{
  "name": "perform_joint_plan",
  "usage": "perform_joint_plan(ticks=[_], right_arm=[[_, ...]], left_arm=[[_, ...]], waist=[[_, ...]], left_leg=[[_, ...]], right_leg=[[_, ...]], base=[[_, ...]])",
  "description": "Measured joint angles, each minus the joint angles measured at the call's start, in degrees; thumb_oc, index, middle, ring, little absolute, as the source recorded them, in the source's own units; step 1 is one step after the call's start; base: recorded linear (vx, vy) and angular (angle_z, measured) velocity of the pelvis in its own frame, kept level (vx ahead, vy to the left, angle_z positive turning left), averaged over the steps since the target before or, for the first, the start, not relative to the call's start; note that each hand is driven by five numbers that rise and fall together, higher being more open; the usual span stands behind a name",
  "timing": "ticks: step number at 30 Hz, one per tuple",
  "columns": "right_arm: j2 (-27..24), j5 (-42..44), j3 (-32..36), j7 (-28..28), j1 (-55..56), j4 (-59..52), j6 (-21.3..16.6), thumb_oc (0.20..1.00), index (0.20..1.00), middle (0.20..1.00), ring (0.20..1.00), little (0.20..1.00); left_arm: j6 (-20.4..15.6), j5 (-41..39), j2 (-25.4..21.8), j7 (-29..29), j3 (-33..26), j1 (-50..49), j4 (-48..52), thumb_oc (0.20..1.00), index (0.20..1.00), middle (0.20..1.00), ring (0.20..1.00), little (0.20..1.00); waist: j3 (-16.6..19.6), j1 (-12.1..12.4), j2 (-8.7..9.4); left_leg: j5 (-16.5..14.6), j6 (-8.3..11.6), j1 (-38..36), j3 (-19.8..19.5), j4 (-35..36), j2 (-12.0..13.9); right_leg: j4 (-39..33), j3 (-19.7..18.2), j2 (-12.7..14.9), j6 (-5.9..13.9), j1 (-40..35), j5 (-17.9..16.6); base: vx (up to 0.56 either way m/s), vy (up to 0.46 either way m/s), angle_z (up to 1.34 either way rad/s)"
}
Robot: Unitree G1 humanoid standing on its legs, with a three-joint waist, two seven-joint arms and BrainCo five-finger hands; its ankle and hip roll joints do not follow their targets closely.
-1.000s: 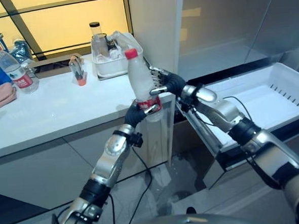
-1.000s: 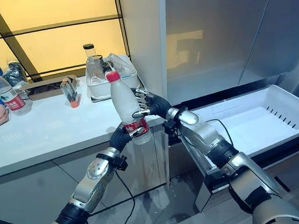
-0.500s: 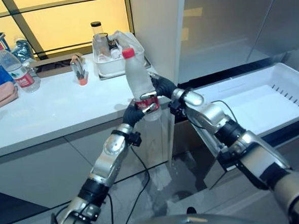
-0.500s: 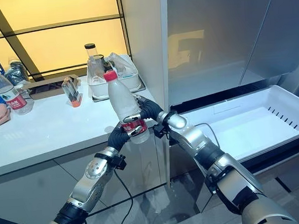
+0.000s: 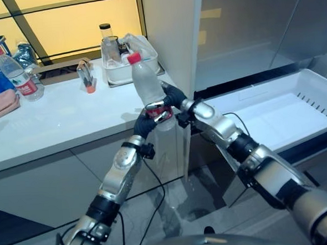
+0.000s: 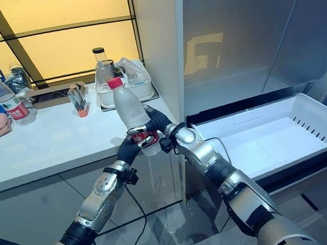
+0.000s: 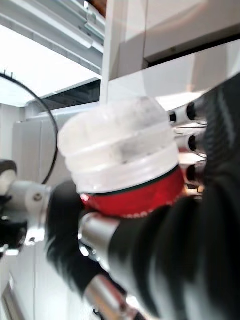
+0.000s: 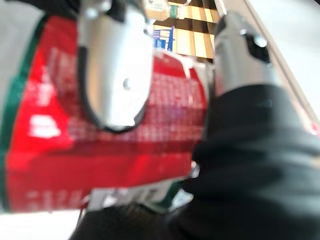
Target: Take the drinks into the refrigerator
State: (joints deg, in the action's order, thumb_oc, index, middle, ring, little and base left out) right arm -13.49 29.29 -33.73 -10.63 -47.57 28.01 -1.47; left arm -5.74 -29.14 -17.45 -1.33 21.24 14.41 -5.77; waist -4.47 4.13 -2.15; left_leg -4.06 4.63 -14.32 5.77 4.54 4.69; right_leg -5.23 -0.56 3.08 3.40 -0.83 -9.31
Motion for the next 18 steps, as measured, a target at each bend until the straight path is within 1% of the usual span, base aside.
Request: perform_joint_plan(ticks=[2,4,5,10,15,18], right_arm=[[1.4,0.1,0.0,0.1,-1.1,2.5,-0.6,1.0,1.0,1.0,1.0,1.0],[1.4,-0.2,-0.2,0.2,-1.4,2.7,-0.6,1.0,1.0,1.0,1.0,1.0],[1.5,-0.7,-0.2,0.3,-1.6,2.7,-0.6,0.2,0.2,0.2,0.2,0.2],[1.8,-4.1,-0.4,0.6,-1.8,2.6,-1.1,0.2,0.2,0.2,0.2,0.2],[2.5,-5.2,-0.4,1.5,-1.8,3.5,-1.3,0.2,0.2,0.2,0.2,0.2],[2.7,-6.1,-0.5,2.4,-1.8,3.7,-1.5,0.2,0.2,0.2,0.2,0.2]], left_arm=[[0.3,-1.6,0.0,-0.3,-0.1,-0.1,0.0,0.2,0.2,0.2,0.2,0.2],[0.3,-2.0,-0.1,-0.4,-0.2,-0.1,0.0,0.2,0.2,0.2,0.2,0.2],[0.3,-2.0,-0.1,-0.4,-0.2,-0.1,0.0,0.2,0.2,0.2,0.2,0.2],[0.5,-2.0,-0.8,-1.4,-0.6,-0.1,0.0,0.2,0.2,0.2,0.2,0.2],[0.5,-2.0,0.3,-1.7,-1.2,-0.1,0.0,0.2,0.2,0.2,0.2,0.2],[0.5,-2.1,1.0,-1.7,-1.1,-0.1,0.0,0.2,0.2,0.2,0.2,0.2]], waist=[[0.0,0.1,-0.02],[0.0,0.3,0.0],[0.0,0.3,-0.01],[0.0,0.5,0.02],[0.0,1.5,0.03],[0.0,1.6,0.05]], left_leg=[[0.0,-0.01,0.0,0.0,-0.1,0.0],[0.0,0.0,0.1,0.0,-0.2,-0.1],[0.0,0.01,0.1,-0.1,-0.1,-0.1],[0.0,0.01,0.1,-0.1,-0.2,-0.1],[0.0,0.01,0.1,-0.3,-0.2,-0.2],[0.0,0.01,0.2,-0.5,-0.2,-0.4]], right_leg=[[0.0,0.0,0.0,0.0,-0.1,0.0],[0.0,0.1,0.0,-0.02,-0.1,0.0],[0.0,0.1,0.0,-0.02,-0.1,0.0],[0.0,0.1,0.1,-0.03,-0.1,0.0],[0.0,0.1,0.1,-0.03,0.0,0.0],[0.0,0.3,0.1,-0.02,0.0,0.0]], base=[[0.0,0.0,0.0],[0.0,0.0,0.0],[-0.04,-0.014,0.01],[-0.01,-0.001,0.0],[0.0,0.0,0.0],[0.0,0.001,0.01]])
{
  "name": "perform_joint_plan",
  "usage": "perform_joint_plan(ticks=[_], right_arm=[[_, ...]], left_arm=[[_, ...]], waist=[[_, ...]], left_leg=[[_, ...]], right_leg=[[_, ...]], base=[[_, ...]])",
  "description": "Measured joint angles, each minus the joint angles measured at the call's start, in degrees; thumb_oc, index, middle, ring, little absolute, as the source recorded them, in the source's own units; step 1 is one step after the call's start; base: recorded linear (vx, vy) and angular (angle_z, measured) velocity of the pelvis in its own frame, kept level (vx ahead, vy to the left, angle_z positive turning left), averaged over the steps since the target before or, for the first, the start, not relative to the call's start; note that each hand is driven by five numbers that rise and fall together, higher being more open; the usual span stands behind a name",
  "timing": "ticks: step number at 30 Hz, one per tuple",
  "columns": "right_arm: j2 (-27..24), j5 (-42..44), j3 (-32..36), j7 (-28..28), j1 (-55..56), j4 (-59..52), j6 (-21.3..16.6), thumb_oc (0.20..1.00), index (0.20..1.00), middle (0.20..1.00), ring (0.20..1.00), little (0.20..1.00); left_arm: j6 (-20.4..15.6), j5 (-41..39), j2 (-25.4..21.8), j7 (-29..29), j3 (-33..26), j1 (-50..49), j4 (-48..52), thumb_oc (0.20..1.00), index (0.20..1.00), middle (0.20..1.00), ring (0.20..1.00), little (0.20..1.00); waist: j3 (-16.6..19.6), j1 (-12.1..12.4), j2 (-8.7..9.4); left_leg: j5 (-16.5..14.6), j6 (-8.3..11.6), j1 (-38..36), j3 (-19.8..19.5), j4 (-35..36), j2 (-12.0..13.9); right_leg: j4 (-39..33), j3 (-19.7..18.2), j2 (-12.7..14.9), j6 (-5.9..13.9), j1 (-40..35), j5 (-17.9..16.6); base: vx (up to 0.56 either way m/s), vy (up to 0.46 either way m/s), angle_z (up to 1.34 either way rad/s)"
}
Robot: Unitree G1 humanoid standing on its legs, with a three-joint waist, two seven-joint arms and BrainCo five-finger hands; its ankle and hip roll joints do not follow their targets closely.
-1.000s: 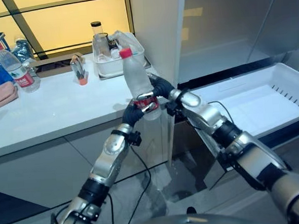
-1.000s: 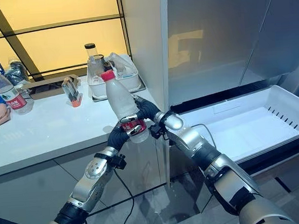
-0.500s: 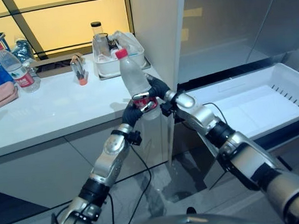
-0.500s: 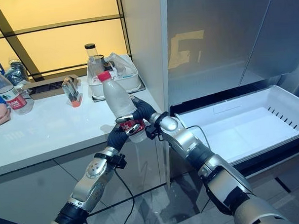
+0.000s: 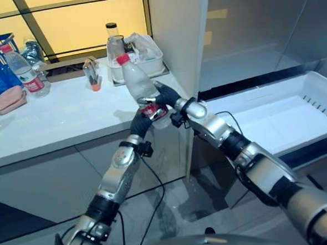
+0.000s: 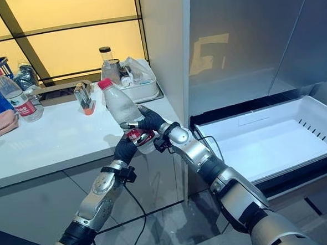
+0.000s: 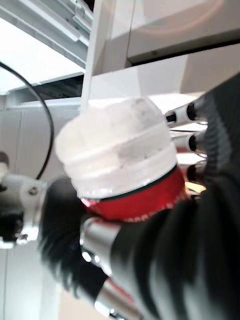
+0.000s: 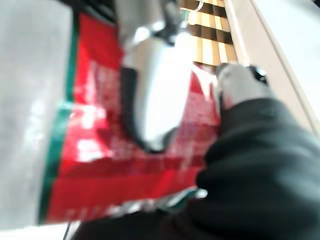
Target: Take the drinks into the refrigerator
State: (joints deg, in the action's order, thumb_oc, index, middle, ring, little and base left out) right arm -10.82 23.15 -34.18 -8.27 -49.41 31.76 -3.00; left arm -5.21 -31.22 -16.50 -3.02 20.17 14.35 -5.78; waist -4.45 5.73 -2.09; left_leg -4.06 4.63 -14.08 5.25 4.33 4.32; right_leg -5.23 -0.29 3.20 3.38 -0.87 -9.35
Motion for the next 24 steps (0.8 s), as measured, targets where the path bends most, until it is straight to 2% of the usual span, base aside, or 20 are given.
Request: perform_joint_plan(ticks=[5,7,8,9,17,24], right_arm=[[-0.1,0.0,0.0,0.1,0.0,0.1,0.0,0.2,0.2,0.2,0.2,0.2],[-0.1,0.0,0.0,0.1,0.0,0.1,-0.1,0.2,0.2,0.2,0.2,0.2],[-0.1,0.0,0.0,0.2,0.0,0.1,-0.1,0.2,0.2,0.2,0.2,0.2],[-0.1,0.0,0.0,0.2,0.0,0.2,-0.1,0.2,0.2,0.2,0.2,0.2],[-1.1,0.6,0.1,0.3,0.5,0.1,0.0,0.2,0.2,0.2,0.2,0.2],[-3.1,2.3,2.7,0.7,4.6,-1.9,-0.1,0.2,0.2,0.2,0.2,0.2]], left_arm=[[0.0,-0.1,0.6,0.0,0.0,0.0,0.0,0.2,0.2,0.2,0.2,0.2],[0.0,-0.5,0.6,0.0,0.1,0.0,0.0,0.329,0.329,0.329,0.329,0.329],[0.0,-0.9,0.7,0.0,0.1,0.0,0.0,0.762,0.762,0.762,0.762,0.762],[0.0,-1.0,0.7,0.0,0.1,0.0,0.0,1.0,1.0,1.0,1.0,1.0],[0.0,-1.0,0.4,0.0,1.5,0.0,0.0,1.0,1.0,1.0,1.0,1.0],[0.0,-1.0,0.7,1.5,3.1,-1.3,0.0,1.0,1.0,1.0,1.0,1.0]], waist=[[0.0,-0.1,0.05],[0.0,-0.2,0.07],[-0.1,-0.2,0.09],[-0.1,-0.2,0.11],[-0.4,-0.2,0.61],[-0.5,0.1,0.58]], left_leg=[[0.0,0.0,0.0,-0.2,0.0,0.0],[0.0,-0.01,0.0,-0.4,0.0,0.0],[0.0,-0.01,0.1,-0.5,0.0,0.0],[0.0,-0.01,0.1,-0.5,0.0,0.0],[0.0,-0.01,0.3,-0.7,0.0,0.0],[0.0,-0.01,0.7,-0.8,-0.1,0.0]], right_leg=[[0.0,0.0,0.0,0.0,0.0,0.0],[0.0,0.0,0.0,0.0,0.0,0.0],[0.0,0.1,0.0,0.01,0.0,0.0],[0.0,0.1,0.0,0.01,0.0,0.0],[0.0,0.3,0.0,0.02,0.1,0.0],[0.0,0.7,0.1,0.11,0.2,0.1]], base=[[0.0,0.0,0.0],[0.0,0.0,0.0],[0.0,0.0,0.0],[0.0,0.0,0.0],[0.0,0.001,0.01],[0.02,0.003,0.03]])
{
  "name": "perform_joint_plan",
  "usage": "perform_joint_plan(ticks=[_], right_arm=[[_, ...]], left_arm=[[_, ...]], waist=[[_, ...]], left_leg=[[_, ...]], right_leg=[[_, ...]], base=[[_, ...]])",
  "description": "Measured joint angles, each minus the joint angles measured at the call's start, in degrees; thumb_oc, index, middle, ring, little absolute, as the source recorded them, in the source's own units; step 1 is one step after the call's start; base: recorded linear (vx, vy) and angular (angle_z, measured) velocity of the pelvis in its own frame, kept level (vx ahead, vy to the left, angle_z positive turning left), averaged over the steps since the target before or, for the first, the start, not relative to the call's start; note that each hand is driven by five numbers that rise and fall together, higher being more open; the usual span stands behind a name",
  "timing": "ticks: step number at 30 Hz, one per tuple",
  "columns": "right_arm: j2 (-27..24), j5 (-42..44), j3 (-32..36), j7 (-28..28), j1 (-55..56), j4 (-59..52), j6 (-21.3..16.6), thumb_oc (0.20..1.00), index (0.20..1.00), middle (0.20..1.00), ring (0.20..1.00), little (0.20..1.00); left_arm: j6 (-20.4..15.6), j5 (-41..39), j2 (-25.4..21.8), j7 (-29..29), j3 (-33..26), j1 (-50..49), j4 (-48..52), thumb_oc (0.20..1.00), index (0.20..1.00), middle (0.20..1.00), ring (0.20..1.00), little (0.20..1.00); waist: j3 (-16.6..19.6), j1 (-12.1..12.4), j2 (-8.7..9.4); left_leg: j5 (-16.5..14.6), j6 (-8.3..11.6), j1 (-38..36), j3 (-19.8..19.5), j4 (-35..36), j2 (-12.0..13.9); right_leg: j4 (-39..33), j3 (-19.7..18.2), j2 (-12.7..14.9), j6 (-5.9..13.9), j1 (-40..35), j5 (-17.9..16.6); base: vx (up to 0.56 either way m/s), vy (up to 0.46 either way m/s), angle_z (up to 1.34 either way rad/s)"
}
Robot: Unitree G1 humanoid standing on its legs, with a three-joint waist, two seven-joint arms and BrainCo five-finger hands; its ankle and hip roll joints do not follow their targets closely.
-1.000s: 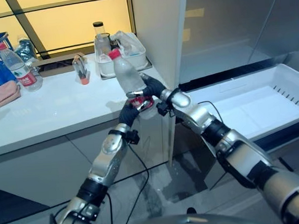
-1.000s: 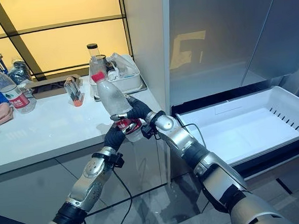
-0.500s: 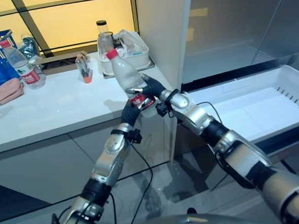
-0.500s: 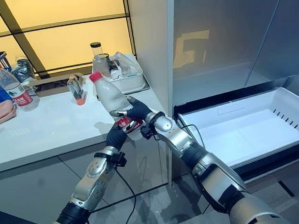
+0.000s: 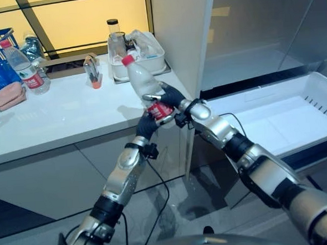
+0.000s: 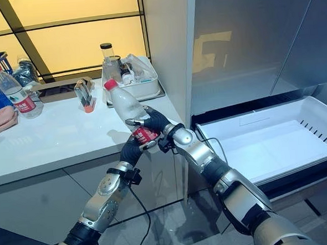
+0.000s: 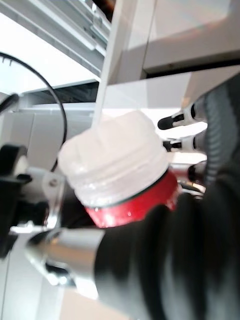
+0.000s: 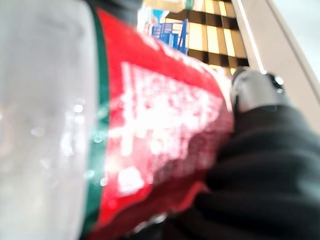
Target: Take the drinks into the refrigerator
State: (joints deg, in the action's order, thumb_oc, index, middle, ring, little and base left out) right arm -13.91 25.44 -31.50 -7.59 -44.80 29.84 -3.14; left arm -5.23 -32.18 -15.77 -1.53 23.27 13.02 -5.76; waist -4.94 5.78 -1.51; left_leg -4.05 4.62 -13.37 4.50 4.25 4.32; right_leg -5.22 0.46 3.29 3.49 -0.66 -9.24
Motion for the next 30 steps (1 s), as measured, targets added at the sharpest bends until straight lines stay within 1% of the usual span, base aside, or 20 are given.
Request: perform_joint_plan(ticks=[5,8,11,13,14,17,20,24,25,28,30], right_arm=[[-2.9,0.5,1.8,0.1,3.7,-1.5,0.0,0.2,0.2,0.2,0.2,0.2],[-7.3,0.5,4.0,2.1,7.5,-1.4,0.6,0.2,0.2,0.2,0.2,0.2],[-11.7,0.9,7.4,3.3,12.2,-0.2,1.1,0.2,0.2,0.2,0.2,0.2],[-13.2,0.8,8.3,3.3,13.5,0.0,1.2,0.2,0.2,0.2,0.2,0.2],[-14.0,0.8,7.9,2.3,14.0,-0.3,1.2,0.2,0.2,0.2,0.2,0.2],[-13.9,1.0,8.1,2.2,15.0,-1.3,1.2,0.2,0.2,0.2,0.2,0.2],[-14.2,1.1,9.5,2.3,16.1,-3.4,1.1,0.2,0.2,0.2,0.2,0.2],[-15.1,2.4,14.0,2.4,19.9,-11.4,0.3,0.2,0.2,0.2,0.2,0.2],[-16.0,3.2,15.1,2.4,20.8,-14.0,-0.9,0.2,0.2,0.2,0.2,0.2],[-16.6,6.2,19.1,3.3,22.0,-16.5,-2.3,0.2,0.2,0.2,0.2,0.2],[-19.1,9.1,25.7,4.5,24.6,-19.5,-3.1,0.2,0.2,0.2,0.2,0.2]], left_arm=[[0.0,0.2,0.2,2.9,0.5,-2.8,0.1,1.0,1.0,1.0,1.0,1.0],[-0.8,0.2,-0.2,3.6,-0.2,-4.4,2.9,1.0,1.0,1.0,1.0,1.0],[-2.2,0.2,-0.1,4.3,-3.0,-5.5,5.3,1.0,1.0,1.0,1.0,1.0],[-2.2,0.2,-0.2,4.4,-4.0,-5.7,5.3,1.0,1.0,1.0,1.0,1.0],[-2.2,0.2,-0.2,4.4,-4.5,-5.7,5.3,1.0,1.0,1.0,1.0,1.0],[-2.2,0.2,0.0,4.7,-4.5,-5.8,5.3,1.0,1.0,1.0,1.0,1.0],[-2.3,0.2,0.0,5.0,-4.6,-6.1,5.3,1.0,1.0,1.0,1.0,1.0],[-2.4,0.2,-0.1,5.1,-4.7,-7.4,5.3,1.0,1.0,1.0,1.0,1.0],[-2.5,0.2,-0.1,5.1,-5.0,-8.2,5.4,1.0,1.0,1.0,1.0,1.0],[-2.5,0.2,-0.1,5.2,-5.0,-9.4,5.4,1.0,1.0,1.0,1.0,1.0],[-2.7,0.3,-0.1,5.6,-5.5,-10.7,5.4,1.0,1.0,1.0,1.0,1.0]], waist=[[-1.0,-0.1,-0.31],[-1.3,0.5,-0.56],[-1.6,1.0,-1.05],[-1.9,1.0,-1.4],[-2.0,0.6,-1.57],[-2.1,-0.1,-1.71],[-2.2,-0.3,-1.8],[-2.3,0.0,-1.87],[-2.3,-0.1,-1.92],[-2.4,-0.3,-1.98],[-2.7,-0.3,-2.16]], left_leg=[[0.0,-0.03,0.0,0.1,0.3,0.2],[0.0,-0.02,0.0,-0.1,0.3,0.1],[0.0,-0.05,0.0,0.0,0.7,0.2],[0.0,-0.06,-0.1,0.1,0.7,0.2],[0.0,-0.06,0.0,0.1,0.7,0.2],[0.0,-0.05,0.1,0.2,0.5,0.2],[0.0,-0.09,0.2,0.3,0.6,0.3],[0.0,-0.12,0.6,0.1,0.6,0.3],[0.0,-0.15,1.0,0.1,0.7,0.3],[-0.1,-0.24,1.0,0.2,0.7,0.3],[-0.1,-0.25,1.1,0.2,0.7,0.1]], right_leg=[[0.0,0.0,-0.1,0.03,-0.1,0.1],[0.0,0.0,0.0,0.09,0.0,0.2],[0.0,0.0,-0.1,0.18,0.1,0.3],[0.0,0.0,-0.1,0.19,0.2,0.3],[0.0,-0.1,-0.2,0.18,0.4,0.3],[0.0,-0.1,-0.2,0.12,0.5,0.3],[0.0,-0.3,-0.2,0.17,0.7,0.3],[0.0,-0.4,-0.1,0.31,0.8,0.4],[0.0,-0.4,0.0,0.28,0.9,0.4],[0.0,-0.5,0.0,0.3,0.9,0.4],[0.0,-0.5,0.1,0.36,1.4,0.4]], base=[[0.0,0.0,0.0],[-0.01,-0.004,0.06],[0.0,-0.001,-0.01],[0.0,-0.002,-0.02],[0.0,0.0,0.0],[-0.01,-0.004,-0.01],[0.0,-0.006,-0.03],[0.01,-0.002,0.04],[0.01,-0.001,0.05],[0.0,0.0,0.0],[0.0,0.0,0.0]])
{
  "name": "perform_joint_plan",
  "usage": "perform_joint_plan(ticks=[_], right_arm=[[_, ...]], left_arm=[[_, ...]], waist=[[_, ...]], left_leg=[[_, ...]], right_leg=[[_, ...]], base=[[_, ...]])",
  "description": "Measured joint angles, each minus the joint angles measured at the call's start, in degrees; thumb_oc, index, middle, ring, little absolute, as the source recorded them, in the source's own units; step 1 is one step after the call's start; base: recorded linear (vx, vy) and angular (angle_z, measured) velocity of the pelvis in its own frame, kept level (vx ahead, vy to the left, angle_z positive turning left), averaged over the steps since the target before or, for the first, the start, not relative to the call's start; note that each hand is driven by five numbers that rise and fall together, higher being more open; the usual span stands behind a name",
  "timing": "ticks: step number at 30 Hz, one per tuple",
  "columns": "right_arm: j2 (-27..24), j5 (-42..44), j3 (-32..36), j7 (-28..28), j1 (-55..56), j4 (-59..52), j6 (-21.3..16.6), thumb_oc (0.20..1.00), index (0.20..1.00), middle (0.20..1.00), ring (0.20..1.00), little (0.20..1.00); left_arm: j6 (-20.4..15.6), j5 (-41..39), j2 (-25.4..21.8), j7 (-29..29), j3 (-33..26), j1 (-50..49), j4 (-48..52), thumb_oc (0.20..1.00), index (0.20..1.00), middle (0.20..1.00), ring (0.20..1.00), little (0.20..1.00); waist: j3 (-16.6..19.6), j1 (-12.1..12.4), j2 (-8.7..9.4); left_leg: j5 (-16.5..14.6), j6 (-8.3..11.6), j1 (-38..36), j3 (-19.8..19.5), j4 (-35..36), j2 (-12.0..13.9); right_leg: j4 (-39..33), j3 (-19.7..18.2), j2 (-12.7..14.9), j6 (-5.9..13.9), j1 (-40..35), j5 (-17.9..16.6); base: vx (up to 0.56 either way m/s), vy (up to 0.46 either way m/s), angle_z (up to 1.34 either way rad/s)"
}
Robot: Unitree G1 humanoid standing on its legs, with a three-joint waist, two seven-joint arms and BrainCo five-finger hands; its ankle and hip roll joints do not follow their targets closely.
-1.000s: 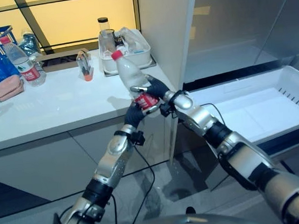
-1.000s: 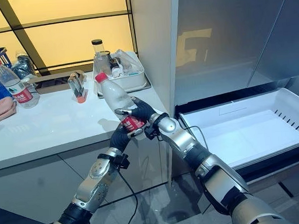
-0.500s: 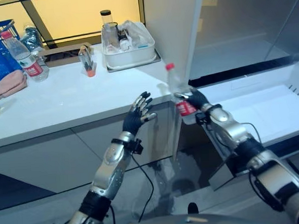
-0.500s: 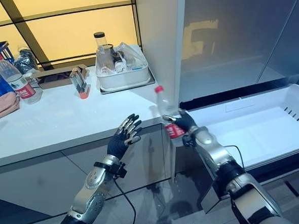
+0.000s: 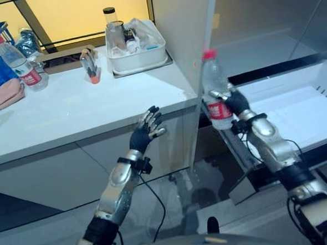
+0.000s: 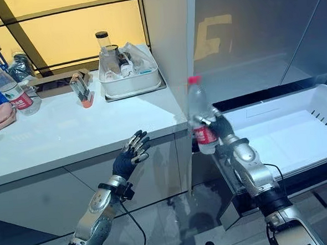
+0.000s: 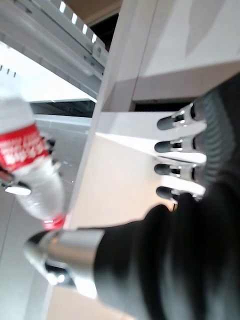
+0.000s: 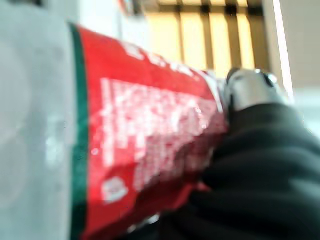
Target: Take the drinks into the refrigerator
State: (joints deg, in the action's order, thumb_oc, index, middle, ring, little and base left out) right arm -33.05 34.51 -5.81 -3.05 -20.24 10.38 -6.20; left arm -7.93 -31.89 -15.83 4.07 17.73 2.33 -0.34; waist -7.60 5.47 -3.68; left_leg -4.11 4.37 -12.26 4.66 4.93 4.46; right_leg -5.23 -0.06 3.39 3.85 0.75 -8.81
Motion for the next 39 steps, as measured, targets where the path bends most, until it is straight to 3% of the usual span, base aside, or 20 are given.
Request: perform_joint_plan(ticks=[5,7,10,14,17,24,31,33,39], right_arm=[[-6.3,3.6,7.9,0.5,3.1,-1.4,-1.5,0.2,0.2,0.2,0.2,0.2],[-7.4,4.5,9.7,0.9,3.9,-1.2,-1.9,0.2,0.2,0.2,0.2,0.2],[-10.2,4.5,11.5,1.1,5.6,-0.6,-2.6,0.2,0.2,0.2,0.2,0.2],[-11.8,4.1,14.4,2.7,7.0,4.3,-3.1,0.2,0.2,0.2,0.2,0.2],[-14.0,-1.9,14.6,5.1,7.5,12.4,-2.8,0.2,0.2,0.2,0.2,0.2],[-15.4,-7.9,13.9,6.0,5.2,19.9,-2.4,0.2,0.2,0.2,0.2,0.2],[-15.3,-12.6,2.6,5.0,-3.6,28.4,-1.7,0.2,0.2,0.2,0.2,0.2],[-15.2,-13.2,0.3,4.6,-5.3,31.4,-1.2,0.2,0.2,0.2,0.2,0.2],[-14.9,-17.9,-10.8,4.2,-15.1,42.0,1.7,0.2,0.2,0.2,0.2,0.2]], left_arm=[[0.0,1.5,-0.6,1.1,-1.1,-1.6,0.0,1.0,1.0,1.0,1.0,1.0],[0.0,1.9,-0.5,1.8,-1.0,-1.6,0.0,1.0,1.0,1.0,1.0,1.0],[0.0,1.9,-0.7,2.7,-1.0,-1.5,0.2,1.0,1.0,1.0,1.0,1.0],[-0.2,3.2,-3.4,3.2,-1.1,-1.6,2.9,1.0,1.0,1.0,1.0,1.0],[-0.7,4.3,-6.9,4.0,-1.4,-1.6,6.8,1.0,1.0,1.0,1.0,1.0],[-1.5,6.8,-9.5,6.0,1.0,-1.3,7.3,1.0,1.0,1.0,1.0,1.0],[-2.2,10.9,-15.8,9.3,7.1,-1.6,7.3,1.0,1.0,1.0,1.0,1.0],[-2.4,10.9,-15.8,10.2,8.5,-1.8,7.3,1.0,1.0,1.0,1.0,1.0],[-2.5,10.7,-16.6,10.8,10.4,-2.0,7.3,1.0,1.0,1.0,1.0,1.0]], waist=[[-0.7,-1.8,-0.47],[-0.8,-3.2,-0.54],[-0.9,-3.4,-0.73],[-0.9,-4.6,-0.71],[-1.0,-4.8,-0.79],[-1.1,-4.4,-1.1],[-1.2,-4.6,-1.33],[-1.3,-2.7,-1.62],[-1.5,-1.7,-1.84]], left_leg=[[0.0,-0.03,0.1,0.2,0.0,0.0],[0.0,-0.06,0.1,0.3,0.0,0.1],[-0.2,-0.29,0.1,1.5,0.0,0.0],[-0.4,-0.63,1.0,1.4,0.0,0.0],[-0.4,-0.64,1.0,1.4,0.0,0.0],[-0.2,-0.31,1.1,1.4,0.0,-0.1],[-0.3,-0.41,1.7,1.4,-0.1,-0.3],[-0.2,-0.38,2.0,1.3,-0.2,-0.3],[-0.2,-0.38,3.8,1.0,-0.8,-0.7]], right_leg=[[0.0,-0.4,-0.2,0.03,0.4,0.0],[0.0,-0.6,-0.3,0.02,0.4,0.0],[0.0,-1.1,-0.3,0.26,1.0,0.2],[0.0,-1.1,-0.2,0.24,1.5,0.1],[0.0,-1.2,-0.3,0.25,1.6,0.1],[0.0,-1.1,-0.1,0.08,1.8,-0.1],[0.0,-1.1,0.0,0.39,2.1,0.1],[0.0,-1.1,0.0,0.12,2.2,-0.2],[0.0,-0.8,0.4,0.18,3.9,-0.7]], base=[[0.01,-0.01,-0.04],[0.01,-0.01,-0.05],[0.01,-0.007,-0.17],[0.0,-0.002,0.01],[0.0,-0.001,-0.01],[0.0,0.0,0.01],[0.0,0.005,0.01],[-0.06,0.009,0.01],[-0.08,0.01,0.03]])
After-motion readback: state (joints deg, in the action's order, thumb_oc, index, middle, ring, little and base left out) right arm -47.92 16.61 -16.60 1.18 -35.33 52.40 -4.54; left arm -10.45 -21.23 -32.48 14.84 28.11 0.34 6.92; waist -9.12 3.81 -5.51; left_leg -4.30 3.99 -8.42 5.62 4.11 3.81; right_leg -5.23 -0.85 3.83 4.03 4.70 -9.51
